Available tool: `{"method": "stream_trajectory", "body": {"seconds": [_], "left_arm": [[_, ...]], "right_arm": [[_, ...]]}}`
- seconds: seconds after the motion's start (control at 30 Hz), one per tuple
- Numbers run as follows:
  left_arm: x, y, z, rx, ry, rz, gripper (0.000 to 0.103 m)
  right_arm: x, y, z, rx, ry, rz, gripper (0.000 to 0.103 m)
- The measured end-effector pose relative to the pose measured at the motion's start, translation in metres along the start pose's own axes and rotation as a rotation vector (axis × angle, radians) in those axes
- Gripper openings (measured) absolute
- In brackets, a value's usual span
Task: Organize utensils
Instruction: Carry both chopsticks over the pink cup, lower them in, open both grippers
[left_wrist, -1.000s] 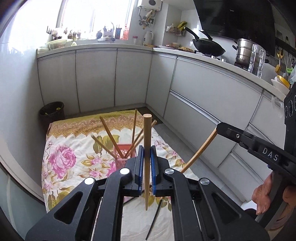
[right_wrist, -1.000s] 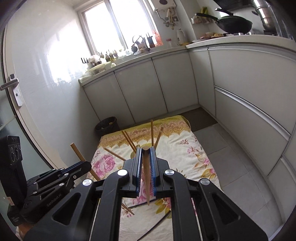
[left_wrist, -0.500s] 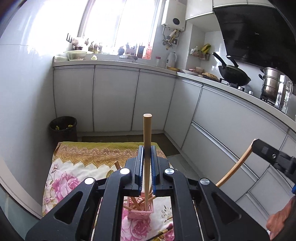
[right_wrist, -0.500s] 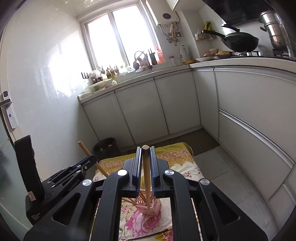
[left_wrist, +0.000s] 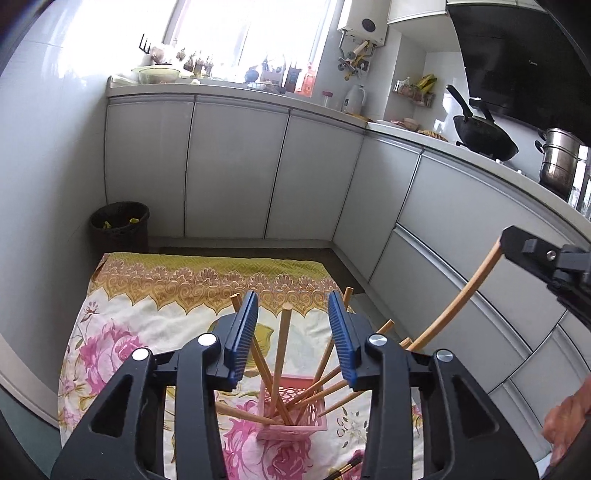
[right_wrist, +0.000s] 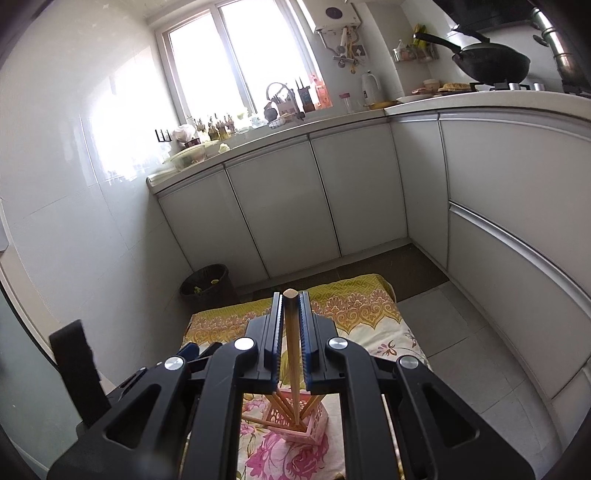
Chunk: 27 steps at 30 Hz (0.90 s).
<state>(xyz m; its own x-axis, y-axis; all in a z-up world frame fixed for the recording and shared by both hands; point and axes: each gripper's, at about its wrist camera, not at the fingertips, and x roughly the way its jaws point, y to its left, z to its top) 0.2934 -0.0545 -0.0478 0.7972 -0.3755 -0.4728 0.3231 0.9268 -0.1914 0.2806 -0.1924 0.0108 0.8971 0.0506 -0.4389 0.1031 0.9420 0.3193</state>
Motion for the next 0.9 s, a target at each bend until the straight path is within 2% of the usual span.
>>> {"method": "stream_trajectory", "body": {"seconds": [0.17,0.27,0.57,0.6,0.67,0.73,0.77,0.83,0.9], "left_arm": [[-0.034,0.010,0.001,-0.042,-0.071,-0.021,0.037],[-0.050,0.019,-0.002,-0.082,-0.090,-0.032,0.041],[-0.059,0.031,-0.009,-0.092,-0.085,-0.018,0.043],[-0.058,0.033,-0.011,-0.090,-0.083,-0.011,0.045],[-0.055,0.034,-0.014,-0.089,-0.070,-0.002,0.050],[-0.054,0.036,-0.016,-0.093,-0.061,0.000,0.056],[-0.054,0.036,-0.017,-0.092,-0.058,0.004,0.058],[-0.056,0.037,-0.019,-0.092,-0.061,0.009,0.070],[-0.058,0.036,-0.021,-0.090,-0.063,0.008,0.077]], "right_arm": [[0.011,0.004,0.000,0.002,0.003,-0.001,0.009],[0.021,0.006,0.000,0.003,0.008,-0.007,0.009],[0.054,0.006,-0.027,0.015,0.063,-0.045,0.011],[0.056,0.003,-0.031,0.031,0.067,-0.049,0.016],[0.059,-0.003,-0.037,0.065,0.078,-0.049,0.069],[0.053,-0.009,-0.042,0.103,0.045,-0.051,0.089],[0.048,-0.012,-0.042,0.113,0.022,-0.059,0.090],[0.038,-0.015,-0.044,0.109,-0.007,-0.076,0.096],[0.027,-0.018,-0.046,0.098,-0.042,-0.101,0.096]]}}
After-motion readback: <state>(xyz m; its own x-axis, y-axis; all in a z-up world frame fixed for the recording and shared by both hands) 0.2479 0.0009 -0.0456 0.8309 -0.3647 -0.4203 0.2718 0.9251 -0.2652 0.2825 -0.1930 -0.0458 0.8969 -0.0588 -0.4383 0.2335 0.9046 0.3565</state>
